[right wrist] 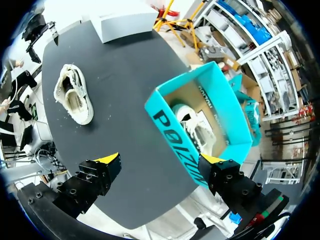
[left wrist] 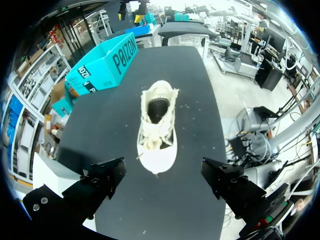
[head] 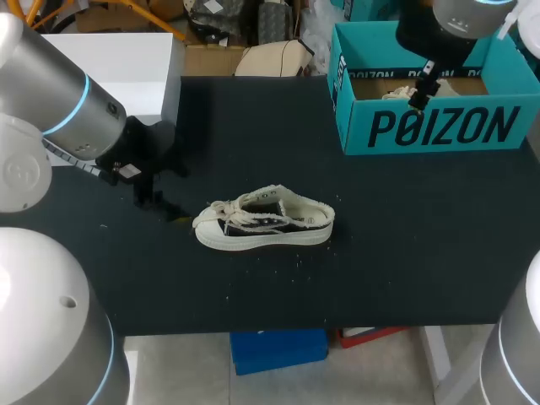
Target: Take the shoe out of the shoebox, open the shoe tongue, remove and reinsert the insole, then place the shoe into the shoebox
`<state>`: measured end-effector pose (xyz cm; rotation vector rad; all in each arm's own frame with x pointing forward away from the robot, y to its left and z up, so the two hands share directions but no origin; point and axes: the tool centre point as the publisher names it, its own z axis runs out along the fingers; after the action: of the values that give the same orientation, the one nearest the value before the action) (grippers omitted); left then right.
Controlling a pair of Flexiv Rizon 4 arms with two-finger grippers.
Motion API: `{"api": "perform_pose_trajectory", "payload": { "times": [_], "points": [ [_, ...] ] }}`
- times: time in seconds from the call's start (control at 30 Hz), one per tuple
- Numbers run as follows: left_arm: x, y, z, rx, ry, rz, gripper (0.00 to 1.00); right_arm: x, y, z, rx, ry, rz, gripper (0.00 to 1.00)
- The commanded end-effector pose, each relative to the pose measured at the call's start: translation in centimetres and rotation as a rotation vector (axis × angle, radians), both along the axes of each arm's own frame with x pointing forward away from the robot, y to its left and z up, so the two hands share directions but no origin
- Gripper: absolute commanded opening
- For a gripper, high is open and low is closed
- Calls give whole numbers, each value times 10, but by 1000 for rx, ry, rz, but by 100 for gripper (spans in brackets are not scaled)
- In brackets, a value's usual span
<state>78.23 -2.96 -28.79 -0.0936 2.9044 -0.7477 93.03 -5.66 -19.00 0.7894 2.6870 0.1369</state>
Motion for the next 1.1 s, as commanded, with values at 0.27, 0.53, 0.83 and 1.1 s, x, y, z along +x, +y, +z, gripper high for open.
{"api": "perform_pose_trajectory", "payload": {
  "times": [0.27, 0.53, 0.83, 1.1],
  "points": [
    [0, 0, -2, -2, -3, -1, 100, -1, -1, -1, 4, -4, 1, 100],
    [0, 0, -2, -2, -3, -1, 100, -52, 30, -6, 101, 19, 323, 100],
    [0, 0, -2, -2, -3, -1, 100, -96, 64, -42, 279, -26, 434, 100],
    [0, 0, -2, -2, -3, -1, 100, -113, 92, -78, 442, -47, 434, 100]
  ]
}}
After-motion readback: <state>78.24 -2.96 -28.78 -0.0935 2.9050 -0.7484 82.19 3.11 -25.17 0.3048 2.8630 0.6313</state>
